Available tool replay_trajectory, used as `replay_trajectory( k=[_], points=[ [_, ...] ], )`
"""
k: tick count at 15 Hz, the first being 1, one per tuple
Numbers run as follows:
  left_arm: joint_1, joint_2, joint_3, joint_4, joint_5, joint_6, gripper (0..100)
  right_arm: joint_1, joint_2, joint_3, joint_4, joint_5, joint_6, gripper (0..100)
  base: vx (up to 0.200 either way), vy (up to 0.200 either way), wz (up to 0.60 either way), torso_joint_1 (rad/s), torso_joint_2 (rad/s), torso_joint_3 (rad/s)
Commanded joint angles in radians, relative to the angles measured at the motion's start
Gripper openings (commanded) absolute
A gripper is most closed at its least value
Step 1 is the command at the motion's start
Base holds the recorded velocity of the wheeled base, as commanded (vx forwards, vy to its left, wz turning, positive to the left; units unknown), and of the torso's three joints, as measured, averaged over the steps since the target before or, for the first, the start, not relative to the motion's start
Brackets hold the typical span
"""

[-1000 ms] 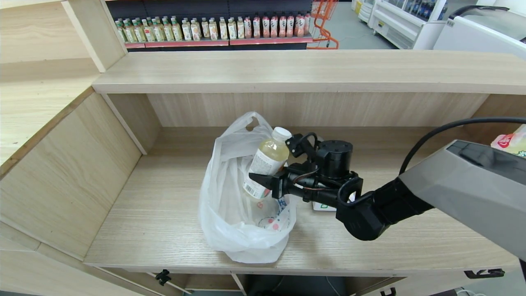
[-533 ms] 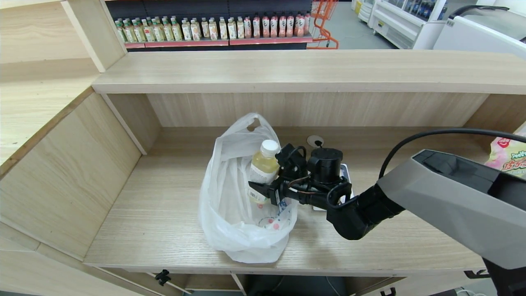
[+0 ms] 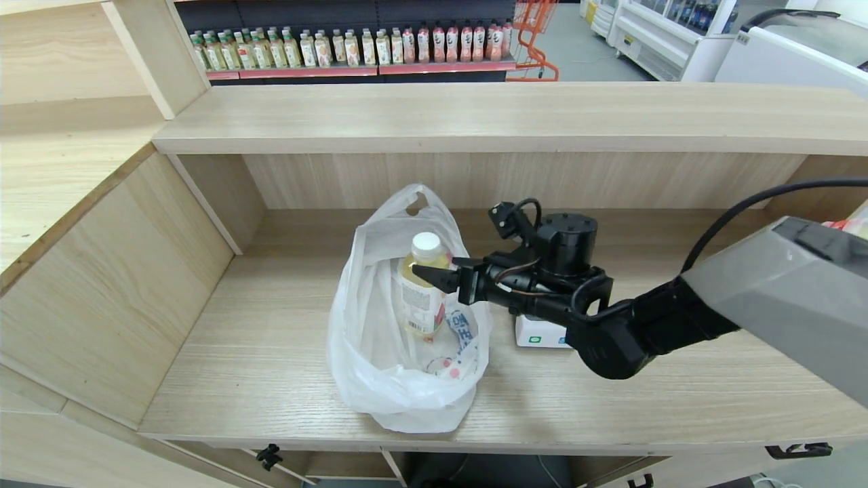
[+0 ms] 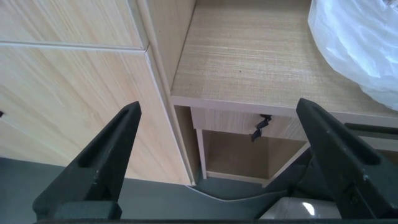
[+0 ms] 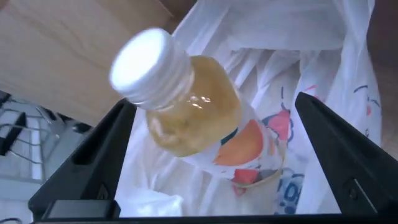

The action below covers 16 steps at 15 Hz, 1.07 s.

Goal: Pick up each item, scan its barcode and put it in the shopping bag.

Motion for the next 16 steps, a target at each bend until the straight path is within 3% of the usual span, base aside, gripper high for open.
replay_trajectory(
  k=[1,5,8,9,12,14,16],
  points=[
    [-0.001,0.002,0.0,0.0,0.001,0.0,100,-0.035,-0.25,0.098,0.113,0.007,0.096,100,0.0,0.0,0.0,0.0,0.0,0.0],
    [-0.001,0.002,0.0,0.0,0.001,0.0,100,-0.059,-0.481,0.282,0.156,0.01,0.103,100,0.0,0.0,0.0,0.0,0.0,0.0],
    [-0.001,0.0,0.0,0.0,0.001,0.0,100,-0.107,-0.581,0.33,0.158,0.014,0.126,100,0.0,0.0,0.0,0.0,0.0,0.0],
    [-0.001,0.0,0.0,0.0,0.001,0.0,100,-0.157,-0.639,0.331,0.167,0.011,0.173,100,0.0,0.0,0.0,0.0,0.0,0.0],
    [-0.001,0.002,0.0,0.0,0.001,0.0,100,-0.337,-0.754,0.307,0.446,0.007,0.158,100,0.0,0.0,0.0,0.0,0.0,0.0],
    [-0.001,0.0,0.0,0.0,0.001,0.0,100,-0.449,-0.788,0.316,0.514,0.007,0.08,100,0.0,0.0,0.0,0.0,0.0,0.0],
    [-0.001,0.0,0.0,0.0,0.001,0.0,100,-0.505,-0.813,0.325,0.517,0.007,0.06,100,0.0,0.0,0.0,0.0,0.0,0.0]
  ],
)
